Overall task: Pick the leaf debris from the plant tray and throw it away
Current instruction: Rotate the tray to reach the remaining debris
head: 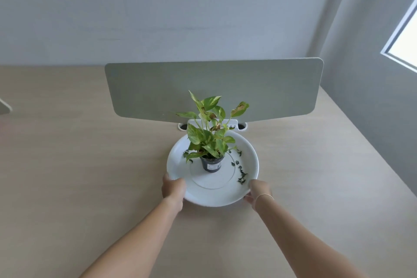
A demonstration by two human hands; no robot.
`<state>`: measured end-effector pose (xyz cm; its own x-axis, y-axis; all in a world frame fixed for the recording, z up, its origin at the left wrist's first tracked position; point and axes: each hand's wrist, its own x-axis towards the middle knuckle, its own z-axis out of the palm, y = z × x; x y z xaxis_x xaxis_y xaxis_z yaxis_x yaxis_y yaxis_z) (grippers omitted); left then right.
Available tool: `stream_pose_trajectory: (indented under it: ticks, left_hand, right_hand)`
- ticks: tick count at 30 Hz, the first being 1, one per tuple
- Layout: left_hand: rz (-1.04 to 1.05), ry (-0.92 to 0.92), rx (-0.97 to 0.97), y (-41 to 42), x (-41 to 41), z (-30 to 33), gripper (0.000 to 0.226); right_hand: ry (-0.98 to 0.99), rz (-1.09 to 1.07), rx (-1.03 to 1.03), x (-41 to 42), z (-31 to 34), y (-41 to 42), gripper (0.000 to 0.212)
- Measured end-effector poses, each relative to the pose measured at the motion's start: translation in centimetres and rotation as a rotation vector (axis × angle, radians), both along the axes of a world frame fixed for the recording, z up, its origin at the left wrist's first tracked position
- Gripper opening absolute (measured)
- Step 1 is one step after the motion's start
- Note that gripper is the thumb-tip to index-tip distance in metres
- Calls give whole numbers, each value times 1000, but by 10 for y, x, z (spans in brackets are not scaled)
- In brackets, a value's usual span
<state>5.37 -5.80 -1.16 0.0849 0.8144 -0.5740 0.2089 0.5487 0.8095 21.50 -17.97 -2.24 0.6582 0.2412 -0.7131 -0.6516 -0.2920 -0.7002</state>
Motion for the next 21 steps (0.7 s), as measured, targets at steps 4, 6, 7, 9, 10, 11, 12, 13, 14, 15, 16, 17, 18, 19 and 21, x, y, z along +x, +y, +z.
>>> stream_pose_trajectory:
  ticks: [4,6,7,9,10,11,12,13,14,15,16,17,18,19,21]
  left_hand:
    - [35,-13,-31,-10,15,-4,55]
    - [62,-39,-42,-16,20,-6,54]
    - [62,-27,-32,-17,21,-7,54]
    - [39,15,-2,-16,20,-11,52]
    - [23,27,0,-14,19,-13,52]
    - [-3,36,-2,-11,17,-14,52]
    - [-25,36,-6,-7,16,-14,50]
    - [-46,44,-13,-3,14,-13,50]
    - [-59,46,-25,2,11,-11,51]
    - [-80,61,-27,8,8,-9,52]
    - [-102,75,-21,14,5,-9,52]
    - [-125,91,-15,20,2,-10,52]
    - [-150,97,-10,25,-1,-10,52]
    - [-175,96,-6,30,-4,-10,53]
    - [-192,71,3,34,-7,-7,64]
  right_hand:
    - [143,-85,134,-26,-8,9,19]
    - [198,-95,181,-42,-8,12,21]
    - [221,-99,202,-48,-8,12,21]
    - [252,-82,234,-56,-7,11,22]
    - [258,-56,253,-58,-8,9,22]
    - [257,-24,261,-58,-8,7,22]
    - [246,10,250,-57,-10,5,22]
    - [226,38,226,-55,-10,2,22]
    - [204,62,203,-51,-9,-1,23]
    - [186,74,190,-47,-8,-4,25]
    - [167,81,180,-41,-7,-7,26]
    - [146,86,170,-35,-5,-9,27]
    - [122,88,157,-28,-3,-12,28]
    - [98,87,147,-22,-1,-14,27]
    - [61,77,127,-13,2,-15,26]
